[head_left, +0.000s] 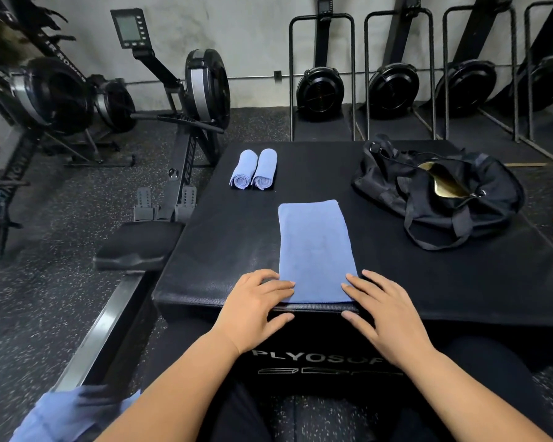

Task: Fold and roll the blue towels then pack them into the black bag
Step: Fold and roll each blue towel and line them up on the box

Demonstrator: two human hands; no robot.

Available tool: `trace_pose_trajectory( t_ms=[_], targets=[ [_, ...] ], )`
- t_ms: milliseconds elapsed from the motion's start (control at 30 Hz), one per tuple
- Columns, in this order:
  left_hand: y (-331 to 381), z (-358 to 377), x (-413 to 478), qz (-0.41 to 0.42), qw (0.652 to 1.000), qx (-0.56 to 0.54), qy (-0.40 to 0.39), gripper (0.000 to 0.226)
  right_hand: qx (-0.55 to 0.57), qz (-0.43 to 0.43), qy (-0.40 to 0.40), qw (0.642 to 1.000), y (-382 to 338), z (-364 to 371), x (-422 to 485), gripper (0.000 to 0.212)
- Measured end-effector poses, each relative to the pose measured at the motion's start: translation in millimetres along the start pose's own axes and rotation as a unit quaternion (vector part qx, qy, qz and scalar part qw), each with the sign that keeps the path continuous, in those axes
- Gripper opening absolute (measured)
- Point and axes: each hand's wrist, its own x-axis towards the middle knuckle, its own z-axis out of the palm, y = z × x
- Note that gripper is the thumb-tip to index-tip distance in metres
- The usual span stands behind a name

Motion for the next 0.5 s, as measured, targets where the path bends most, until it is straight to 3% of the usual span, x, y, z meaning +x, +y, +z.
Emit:
trace_pose_trajectory(
  t_ms=[233, 500],
  targets=[
    [8.7, -1.3, -3.7, 0.025, 0.999, 0.002, 0.046, 0.020, 0.017, -0.035, 0.086, 0.996, -1.1, -3.1, -12.5, 0.031],
    [19.4, -5.0, -9.0, 0.024, 0.996, 0.005, 0.083, 0.006, 0.038, -0.036, 0.106, 0.993, -4.1, -6.8, -16.7, 0.016]
  ],
)
